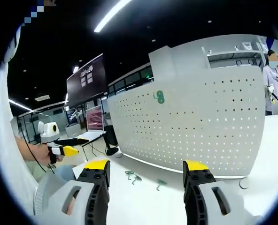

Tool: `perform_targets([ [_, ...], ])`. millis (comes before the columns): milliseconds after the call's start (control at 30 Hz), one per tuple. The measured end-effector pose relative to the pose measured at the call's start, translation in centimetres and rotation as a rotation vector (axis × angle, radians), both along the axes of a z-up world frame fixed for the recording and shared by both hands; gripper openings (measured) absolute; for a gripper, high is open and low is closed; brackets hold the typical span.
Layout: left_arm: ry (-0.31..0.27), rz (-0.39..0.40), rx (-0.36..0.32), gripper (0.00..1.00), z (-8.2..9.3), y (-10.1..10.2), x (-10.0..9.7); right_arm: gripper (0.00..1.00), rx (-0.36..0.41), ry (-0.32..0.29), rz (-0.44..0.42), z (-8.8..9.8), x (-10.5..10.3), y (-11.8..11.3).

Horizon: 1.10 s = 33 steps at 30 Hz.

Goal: Insert the hook assembly into the mounting plate slot until the hook locks in place.

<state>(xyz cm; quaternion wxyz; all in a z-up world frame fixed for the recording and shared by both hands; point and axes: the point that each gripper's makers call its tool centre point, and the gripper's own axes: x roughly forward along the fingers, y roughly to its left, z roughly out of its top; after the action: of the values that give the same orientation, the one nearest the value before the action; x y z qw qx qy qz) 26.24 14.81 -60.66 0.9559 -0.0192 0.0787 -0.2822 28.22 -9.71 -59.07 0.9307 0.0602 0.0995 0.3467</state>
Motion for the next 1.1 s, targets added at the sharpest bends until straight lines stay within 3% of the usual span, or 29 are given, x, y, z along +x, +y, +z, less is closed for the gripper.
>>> perform_targets([
  [600, 0.021, -0.015, 0.007, 0.74, -1.3, -0.7, -0.7, 0.61, -0.068, 0.029, -0.032, -3.1, -2.0, -1.5],
  [1100, 0.040, -0.019, 0.009, 0.74, -2.1, -0.8, -0.7, 0.60, -0.062, 0.060, -0.062, -4.9, -3.1, -2.2],
])
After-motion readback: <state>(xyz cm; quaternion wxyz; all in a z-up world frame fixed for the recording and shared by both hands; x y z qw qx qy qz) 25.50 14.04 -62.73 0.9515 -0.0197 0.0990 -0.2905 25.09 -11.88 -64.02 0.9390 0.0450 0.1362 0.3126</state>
